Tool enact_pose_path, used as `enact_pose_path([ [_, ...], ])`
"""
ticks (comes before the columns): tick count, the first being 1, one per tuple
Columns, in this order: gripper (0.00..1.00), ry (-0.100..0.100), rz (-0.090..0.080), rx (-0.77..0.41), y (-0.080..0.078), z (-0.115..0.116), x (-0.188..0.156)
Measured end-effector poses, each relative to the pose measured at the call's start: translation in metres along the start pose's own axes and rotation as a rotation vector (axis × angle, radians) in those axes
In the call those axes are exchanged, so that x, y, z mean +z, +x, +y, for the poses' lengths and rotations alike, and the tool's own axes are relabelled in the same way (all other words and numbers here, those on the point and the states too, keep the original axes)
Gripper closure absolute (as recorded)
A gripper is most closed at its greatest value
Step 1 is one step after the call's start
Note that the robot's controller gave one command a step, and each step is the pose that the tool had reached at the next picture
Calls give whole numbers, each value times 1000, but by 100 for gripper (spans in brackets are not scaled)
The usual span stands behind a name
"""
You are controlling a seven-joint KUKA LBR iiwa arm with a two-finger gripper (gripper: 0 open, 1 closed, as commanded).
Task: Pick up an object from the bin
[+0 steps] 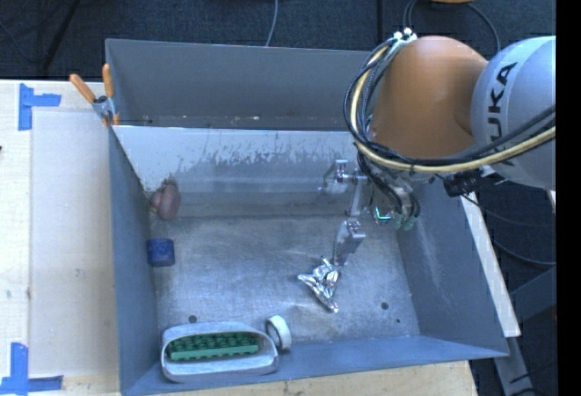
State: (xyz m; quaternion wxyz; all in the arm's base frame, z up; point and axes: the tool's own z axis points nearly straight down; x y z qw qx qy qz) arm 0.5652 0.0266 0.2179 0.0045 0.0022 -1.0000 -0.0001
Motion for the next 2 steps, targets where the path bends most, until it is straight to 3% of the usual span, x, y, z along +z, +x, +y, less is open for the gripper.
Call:
enact_pose_path([
  [1, 0, 0, -1, -746, 24, -55, 120],
  [2, 0, 4, -11, -918, 9, -31, 145],
])
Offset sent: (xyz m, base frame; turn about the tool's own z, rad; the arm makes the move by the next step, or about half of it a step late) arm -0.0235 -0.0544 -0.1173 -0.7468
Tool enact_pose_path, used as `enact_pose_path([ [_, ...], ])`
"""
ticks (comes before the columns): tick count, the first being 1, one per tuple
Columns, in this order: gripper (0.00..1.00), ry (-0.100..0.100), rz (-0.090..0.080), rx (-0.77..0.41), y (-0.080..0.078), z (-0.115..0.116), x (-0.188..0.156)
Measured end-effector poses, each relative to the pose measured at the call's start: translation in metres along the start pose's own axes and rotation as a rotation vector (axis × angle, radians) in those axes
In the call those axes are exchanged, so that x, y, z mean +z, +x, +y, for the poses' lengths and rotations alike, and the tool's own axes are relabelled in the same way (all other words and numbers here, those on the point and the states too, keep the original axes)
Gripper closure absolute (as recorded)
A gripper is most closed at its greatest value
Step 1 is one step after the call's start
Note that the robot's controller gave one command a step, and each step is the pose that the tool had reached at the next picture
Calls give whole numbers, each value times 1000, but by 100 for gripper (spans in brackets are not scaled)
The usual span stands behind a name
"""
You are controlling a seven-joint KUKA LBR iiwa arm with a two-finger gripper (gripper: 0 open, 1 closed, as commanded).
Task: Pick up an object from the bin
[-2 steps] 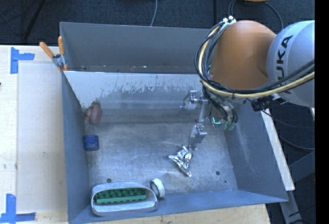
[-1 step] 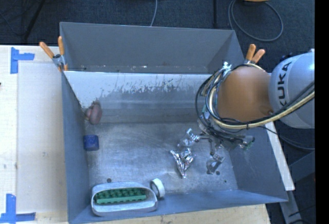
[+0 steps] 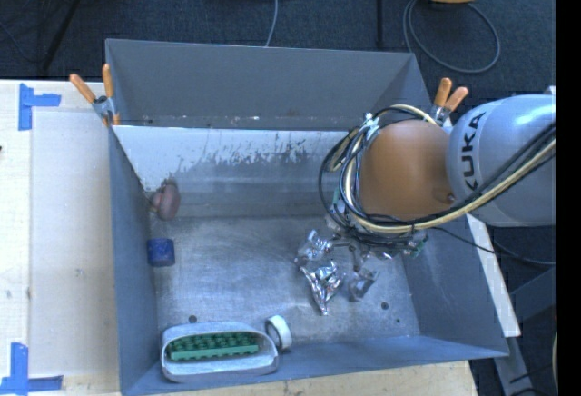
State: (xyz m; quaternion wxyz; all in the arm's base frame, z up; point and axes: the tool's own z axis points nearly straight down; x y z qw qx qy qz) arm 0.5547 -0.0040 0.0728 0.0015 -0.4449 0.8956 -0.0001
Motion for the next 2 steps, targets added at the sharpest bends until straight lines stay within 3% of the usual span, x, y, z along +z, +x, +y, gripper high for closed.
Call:
enact_pose_path([
  [1, 100, -1, 3, 4, 1, -1, -1],
  [2, 100, 6, -2, -148, 12, -61, -128],
])
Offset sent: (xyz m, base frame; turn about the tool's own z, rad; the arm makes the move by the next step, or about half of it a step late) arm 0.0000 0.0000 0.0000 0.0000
